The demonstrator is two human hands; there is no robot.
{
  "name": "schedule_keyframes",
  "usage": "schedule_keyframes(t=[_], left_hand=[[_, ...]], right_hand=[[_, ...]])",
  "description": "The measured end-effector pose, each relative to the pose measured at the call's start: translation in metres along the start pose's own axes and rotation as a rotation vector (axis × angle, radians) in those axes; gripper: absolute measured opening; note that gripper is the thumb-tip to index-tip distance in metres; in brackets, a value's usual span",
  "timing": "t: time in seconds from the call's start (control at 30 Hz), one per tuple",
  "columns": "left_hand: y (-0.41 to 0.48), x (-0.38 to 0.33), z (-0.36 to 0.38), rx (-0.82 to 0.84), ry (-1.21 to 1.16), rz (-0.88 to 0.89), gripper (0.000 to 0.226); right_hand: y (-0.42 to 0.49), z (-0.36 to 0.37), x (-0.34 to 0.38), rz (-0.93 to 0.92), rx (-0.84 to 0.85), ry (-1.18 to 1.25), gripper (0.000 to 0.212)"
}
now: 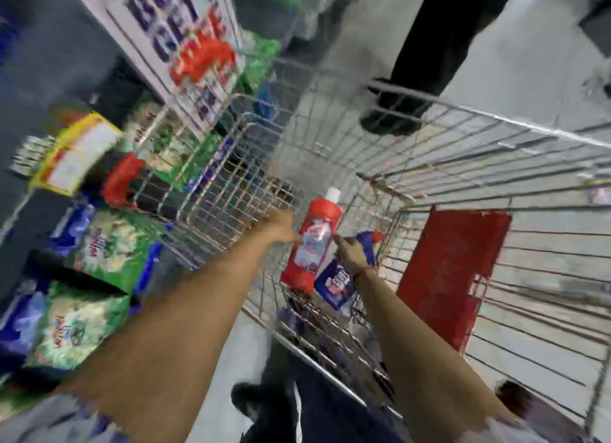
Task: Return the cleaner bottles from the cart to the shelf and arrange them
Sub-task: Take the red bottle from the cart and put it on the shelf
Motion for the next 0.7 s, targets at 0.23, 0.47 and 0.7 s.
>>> schedule_keyframes(t=[0.23,0.47,0.7], left_hand=[[0.034,0.047,0.063,-0.018,-0.305,-0.179,0.06],[0.046,0.05,0.067,-0.131,-0.445,-0.194,0.079],[0.035,0.057,0.011,-0.335,-0.518,-0.046,0.108]], right_hand=[[0.028,0.027,-0.054,0.216,0.158,0.234,0.018],[0.046,0.049,-0.015,0.169,0.199,0.424,0.035],[-0.007,0.036,0.051,-0.034,0.354,0.433,0.035]])
Point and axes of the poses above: each hand's wrist, its own y-axis towards the middle knuckle, its own z-axis out of the palm, x = y × z, the point moved 10 cm from there along y, towards the middle knuckle, and after that the axes turned 15 degrees about z, right-handed, at the moved point
